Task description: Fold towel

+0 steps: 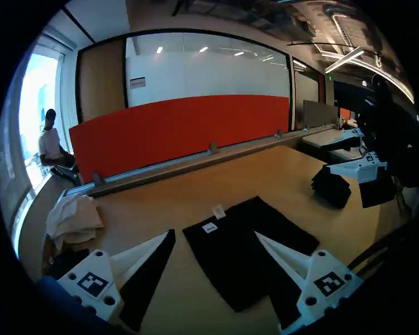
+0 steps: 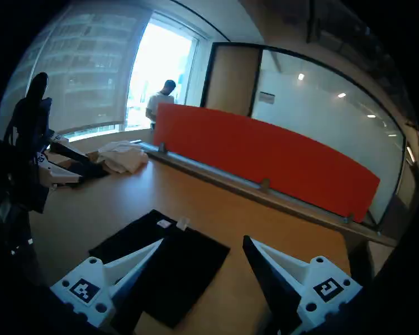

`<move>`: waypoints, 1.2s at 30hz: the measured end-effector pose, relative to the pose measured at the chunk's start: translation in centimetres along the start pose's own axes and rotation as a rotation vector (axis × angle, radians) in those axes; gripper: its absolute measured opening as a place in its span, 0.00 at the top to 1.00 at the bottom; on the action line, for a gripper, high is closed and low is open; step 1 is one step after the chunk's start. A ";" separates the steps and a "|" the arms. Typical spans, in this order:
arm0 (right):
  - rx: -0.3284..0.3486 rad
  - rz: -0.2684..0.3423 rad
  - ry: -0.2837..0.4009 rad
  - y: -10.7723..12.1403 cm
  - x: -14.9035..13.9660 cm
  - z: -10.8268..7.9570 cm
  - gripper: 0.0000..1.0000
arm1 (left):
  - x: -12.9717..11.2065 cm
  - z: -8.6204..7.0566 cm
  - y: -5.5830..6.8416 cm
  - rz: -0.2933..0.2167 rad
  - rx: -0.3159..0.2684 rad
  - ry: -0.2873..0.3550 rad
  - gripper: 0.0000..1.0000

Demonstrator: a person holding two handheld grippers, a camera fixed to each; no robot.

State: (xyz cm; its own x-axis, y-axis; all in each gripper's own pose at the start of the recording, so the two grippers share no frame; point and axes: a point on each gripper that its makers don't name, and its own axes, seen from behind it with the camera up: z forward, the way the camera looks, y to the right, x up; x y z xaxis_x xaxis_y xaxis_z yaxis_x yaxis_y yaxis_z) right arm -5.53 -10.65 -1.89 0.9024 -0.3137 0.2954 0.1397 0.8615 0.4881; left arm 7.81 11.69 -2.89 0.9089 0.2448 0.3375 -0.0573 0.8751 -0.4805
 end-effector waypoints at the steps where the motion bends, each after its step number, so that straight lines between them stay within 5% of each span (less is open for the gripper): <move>1: 0.005 -0.002 -0.009 -0.2 -0.5 0.1 0.00 | -0.5 0.2 0.2 0.003 -0.005 -0.010 0.06; 11: 0.029 0.001 -0.090 -1.7 -5.5 1.1 0.00 | -5.4 1.6 2.4 0.005 -0.054 -0.102 0.06; 36: 0.089 0.006 -0.255 -4.9 -15.6 2.5 0.00 | -15.8 3.6 5.1 -0.014 -0.125 -0.306 0.06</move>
State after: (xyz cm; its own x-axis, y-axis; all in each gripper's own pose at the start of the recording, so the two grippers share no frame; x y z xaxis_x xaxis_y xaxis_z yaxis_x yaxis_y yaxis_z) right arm -21.33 -10.99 -6.89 0.7699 -0.4090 0.4898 0.0883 0.8285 0.5531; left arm -8.31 13.84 -7.72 0.7420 0.3639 0.5630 0.0222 0.8260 -0.5632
